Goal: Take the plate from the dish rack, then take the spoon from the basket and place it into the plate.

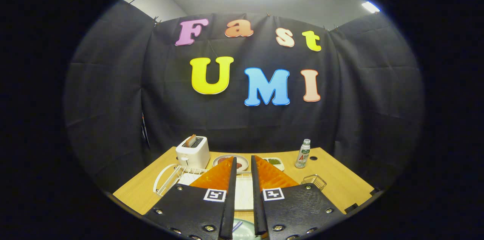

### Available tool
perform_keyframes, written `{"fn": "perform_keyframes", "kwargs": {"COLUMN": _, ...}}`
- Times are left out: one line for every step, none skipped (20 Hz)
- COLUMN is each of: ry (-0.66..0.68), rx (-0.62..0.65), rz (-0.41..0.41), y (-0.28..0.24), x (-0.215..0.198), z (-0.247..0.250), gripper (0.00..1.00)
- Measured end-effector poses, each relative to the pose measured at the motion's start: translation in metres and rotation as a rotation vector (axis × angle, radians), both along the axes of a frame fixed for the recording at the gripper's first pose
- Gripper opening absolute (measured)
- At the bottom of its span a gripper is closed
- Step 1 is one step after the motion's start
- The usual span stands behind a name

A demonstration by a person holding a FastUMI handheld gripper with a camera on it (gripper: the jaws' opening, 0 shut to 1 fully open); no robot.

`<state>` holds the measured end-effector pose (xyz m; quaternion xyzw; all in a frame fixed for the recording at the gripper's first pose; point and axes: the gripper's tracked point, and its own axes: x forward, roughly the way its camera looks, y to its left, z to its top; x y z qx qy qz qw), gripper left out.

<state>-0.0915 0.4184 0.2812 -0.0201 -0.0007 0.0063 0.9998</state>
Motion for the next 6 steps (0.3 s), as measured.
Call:
{"fn": "perform_keyframes", "kwargs": {"ry": -0.027, "rx": -0.002, "rz": -0.003, "y": -0.002, "x": 0.002, "z": 0.013, "gripper": 0.21}}
{"fn": "perform_keyframes", "kwargs": {"ry": -0.056, "rx": 0.002, "rz": -0.002, "y": -0.004, "x": 0.002, "z": 0.024, "gripper": 0.21}}
{"fn": "perform_keyframes", "kwargs": {"ry": -0.072, "rx": 0.001, "rz": -0.007, "y": -0.008, "x": 0.004, "z": 0.033, "gripper": 0.21}}
{"fn": "perform_keyframes", "kwargs": {"ry": -0.083, "rx": 0.0, "rz": -0.013, "y": -0.012, "x": 0.004, "z": 0.039, "gripper": 0.21}}
{"fn": "perform_keyframes", "kwargs": {"ry": -0.093, "rx": 0.0, "rz": -0.016, "y": -0.014, "x": 0.004, "z": 0.044, "gripper": 0.21}}
{"fn": "perform_keyframes", "kwargs": {"ry": -0.101, "rx": -0.001, "rz": -0.023, "y": -0.018, "x": 0.006, "z": 0.049, "gripper": 0.21}}
